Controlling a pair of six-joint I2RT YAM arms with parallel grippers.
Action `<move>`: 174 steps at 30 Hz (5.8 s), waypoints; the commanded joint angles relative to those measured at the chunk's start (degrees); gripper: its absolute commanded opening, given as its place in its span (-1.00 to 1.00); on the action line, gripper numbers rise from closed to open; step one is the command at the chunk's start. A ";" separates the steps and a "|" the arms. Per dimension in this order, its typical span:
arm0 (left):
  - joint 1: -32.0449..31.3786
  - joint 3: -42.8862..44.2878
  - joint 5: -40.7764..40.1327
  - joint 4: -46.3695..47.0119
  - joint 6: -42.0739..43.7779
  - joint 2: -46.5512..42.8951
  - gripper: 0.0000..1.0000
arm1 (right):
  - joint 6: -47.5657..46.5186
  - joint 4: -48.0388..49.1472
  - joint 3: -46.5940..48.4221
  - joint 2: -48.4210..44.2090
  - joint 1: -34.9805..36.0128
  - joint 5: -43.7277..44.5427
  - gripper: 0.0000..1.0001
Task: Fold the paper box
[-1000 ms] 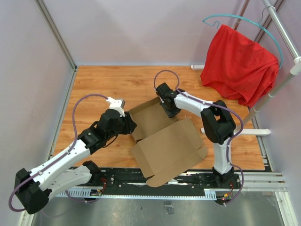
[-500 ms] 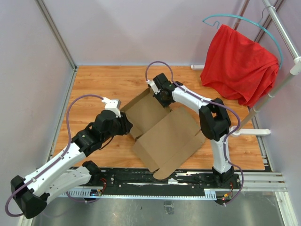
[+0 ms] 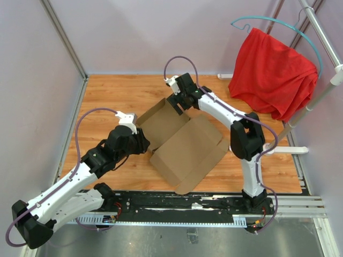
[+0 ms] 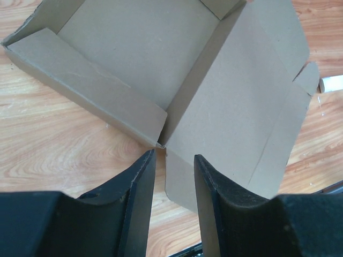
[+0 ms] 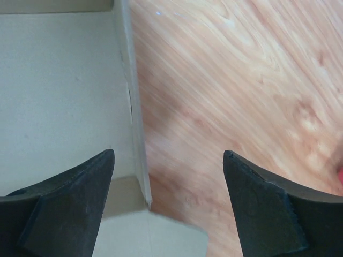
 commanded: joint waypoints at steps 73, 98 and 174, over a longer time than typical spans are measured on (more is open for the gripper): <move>-0.16 -7.74 1.38 10.55 -1.07 -1.98 -0.11 | 26.15 17.88 -53.23 -38.01 -18.34 -13.16 0.52; 15.42 31.42 -18.26 15.78 19.99 56.79 0.07 | 26.05 8.45 -63.62 -62.11 -13.47 -14.00 0.51; 17.66 0.96 2.11 26.34 -21.74 33.77 -0.84 | 31.94 8.78 -64.98 -57.87 -13.34 -13.23 0.60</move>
